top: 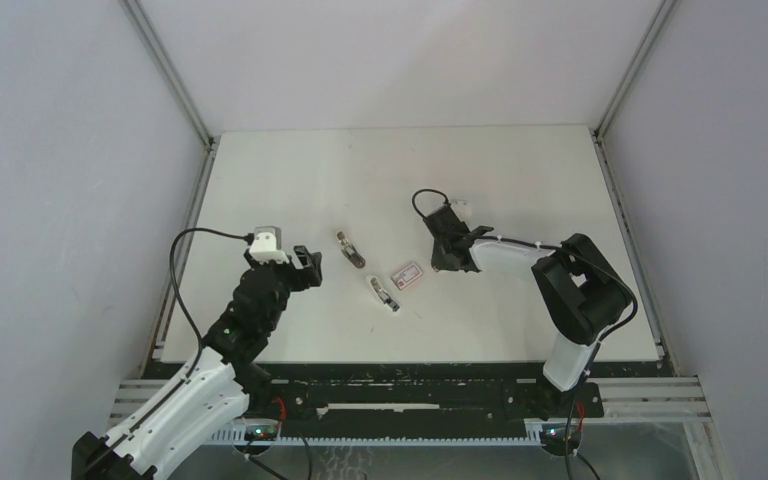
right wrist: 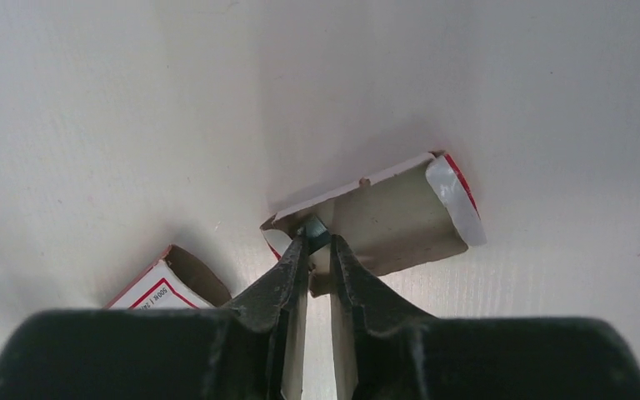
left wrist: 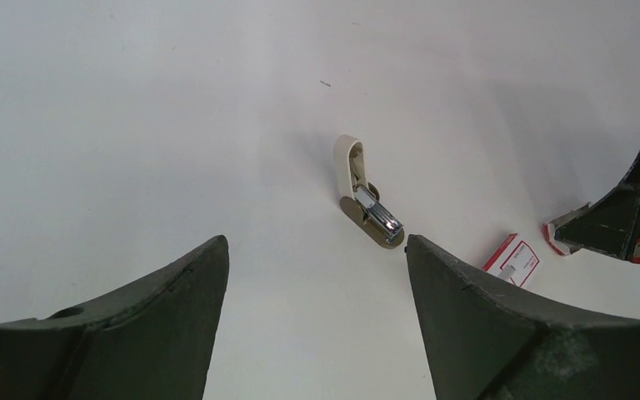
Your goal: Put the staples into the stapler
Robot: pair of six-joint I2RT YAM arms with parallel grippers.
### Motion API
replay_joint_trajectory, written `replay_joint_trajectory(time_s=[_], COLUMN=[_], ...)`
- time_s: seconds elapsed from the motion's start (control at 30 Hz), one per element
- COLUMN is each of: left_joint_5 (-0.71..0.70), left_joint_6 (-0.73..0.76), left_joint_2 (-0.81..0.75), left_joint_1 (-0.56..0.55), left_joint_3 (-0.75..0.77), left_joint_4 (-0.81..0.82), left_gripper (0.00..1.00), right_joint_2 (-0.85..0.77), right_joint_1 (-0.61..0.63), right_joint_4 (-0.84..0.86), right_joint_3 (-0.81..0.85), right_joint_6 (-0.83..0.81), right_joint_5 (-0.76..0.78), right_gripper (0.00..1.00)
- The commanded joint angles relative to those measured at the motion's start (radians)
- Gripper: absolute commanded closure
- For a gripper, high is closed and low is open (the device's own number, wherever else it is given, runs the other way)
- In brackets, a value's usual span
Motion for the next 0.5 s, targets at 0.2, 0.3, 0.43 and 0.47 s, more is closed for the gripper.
replay_joint_trajectory(time_s=[0.2,0.3,0.43,0.47], left_joint_5=[-0.016,-0.015,-0.012,-0.012], left_joint_6=[0.023,0.023,0.024,0.024], left_joint_2=[0.003,0.004,0.005,0.007], left_joint_1=[-0.003,-0.003,-0.004,-0.003], left_joint_3=[0.012,0.012,0.012,0.014], left_joint_4=[0.026,0.026,0.026,0.026], left_gripper=[0.18,0.18,0.18,0.18], right_joint_2=[-0.046,-0.09,-0.132,-0.142], right_joint_1=[0.007,0.007,0.004,0.004], right_joint_4=[0.024,0.016,0.004,0.007], right_joint_3=[0.006,0.004,0.002,-0.001], right_joint_6=[0.043,0.027,-0.008,-0.022], right_joint_5=[0.056,0.076,0.106,0.113], right_gripper=[0.99,1.0,1.0,1.0])
